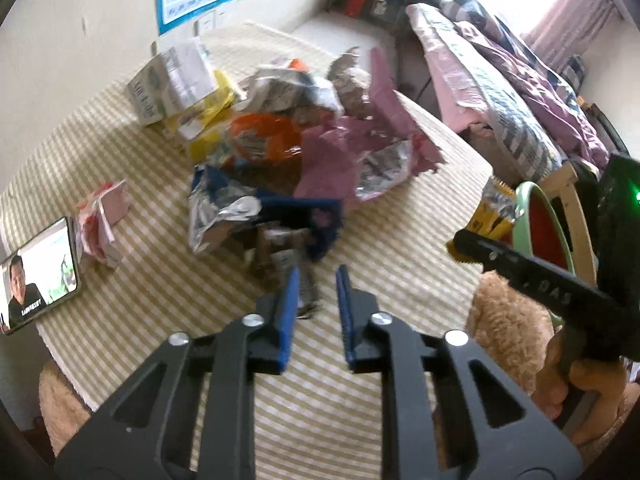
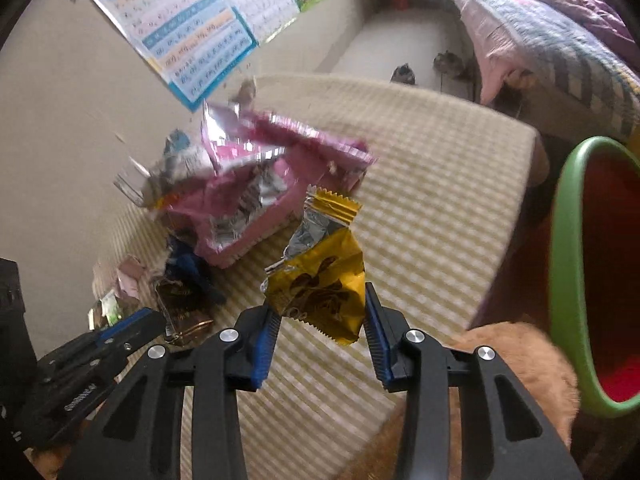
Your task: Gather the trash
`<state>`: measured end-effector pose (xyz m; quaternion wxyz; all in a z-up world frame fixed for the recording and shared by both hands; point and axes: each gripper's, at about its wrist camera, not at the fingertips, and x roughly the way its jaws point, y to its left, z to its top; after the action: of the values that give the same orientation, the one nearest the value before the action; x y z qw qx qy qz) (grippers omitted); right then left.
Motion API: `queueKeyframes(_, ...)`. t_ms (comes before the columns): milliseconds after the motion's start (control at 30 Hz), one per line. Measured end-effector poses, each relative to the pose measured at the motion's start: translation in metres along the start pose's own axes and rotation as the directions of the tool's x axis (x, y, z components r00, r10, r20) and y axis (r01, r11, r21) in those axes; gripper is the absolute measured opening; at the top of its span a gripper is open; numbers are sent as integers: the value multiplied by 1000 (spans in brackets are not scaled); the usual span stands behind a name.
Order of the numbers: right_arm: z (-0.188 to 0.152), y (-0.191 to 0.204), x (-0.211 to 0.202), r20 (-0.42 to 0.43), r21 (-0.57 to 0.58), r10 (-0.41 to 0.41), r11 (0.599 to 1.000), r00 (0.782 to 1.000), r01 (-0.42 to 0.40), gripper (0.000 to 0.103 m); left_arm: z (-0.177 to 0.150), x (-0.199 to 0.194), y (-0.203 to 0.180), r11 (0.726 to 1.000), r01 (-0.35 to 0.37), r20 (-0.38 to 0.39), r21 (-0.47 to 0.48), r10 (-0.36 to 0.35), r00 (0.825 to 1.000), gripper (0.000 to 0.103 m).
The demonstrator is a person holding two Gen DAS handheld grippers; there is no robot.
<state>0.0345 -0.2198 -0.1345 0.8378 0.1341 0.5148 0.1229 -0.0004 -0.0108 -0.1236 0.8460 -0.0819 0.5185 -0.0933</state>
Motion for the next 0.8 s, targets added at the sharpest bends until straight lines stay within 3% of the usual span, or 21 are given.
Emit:
queueKeyframes(167,-3,-7,-22,56,-17,-26,999,998,27,39,0,5,-3,1000,1,-22,-20,-1,1000,10)
queueKeyframes(233,-5,-9,-23,53,-13,-29,999,998,30,39,0,6,2,998,-41,-16,-49,40,999,22)
queueKeyframes(300,-8,-10,-21,43,-6,-27,1000,999,27,39,-1,6,9,995,-48,-8,-86,48,999,44)
queueKeyframes(367,-12,-12,-20,33,-5,-24,1000,999,24,39,1,3,13,993,-54,7,-109,55,998,49)
queueKeyframes(467,-15,-8,-14,20,-16,-20,1000,1000,20,39,10,1,14,992,-62,35,-111,66,997,68)
queueKeyframes(633,-18,-4,-7,4,-35,-25,999,1000,25,39,35,16,27,975,-2,19,-221,6,1000,71)
queueKeyframes(800,-19,-7,-4,-3,-23,-23,999,1000,23,39,48,47,41,945,-34,-50,-325,19,999,70)
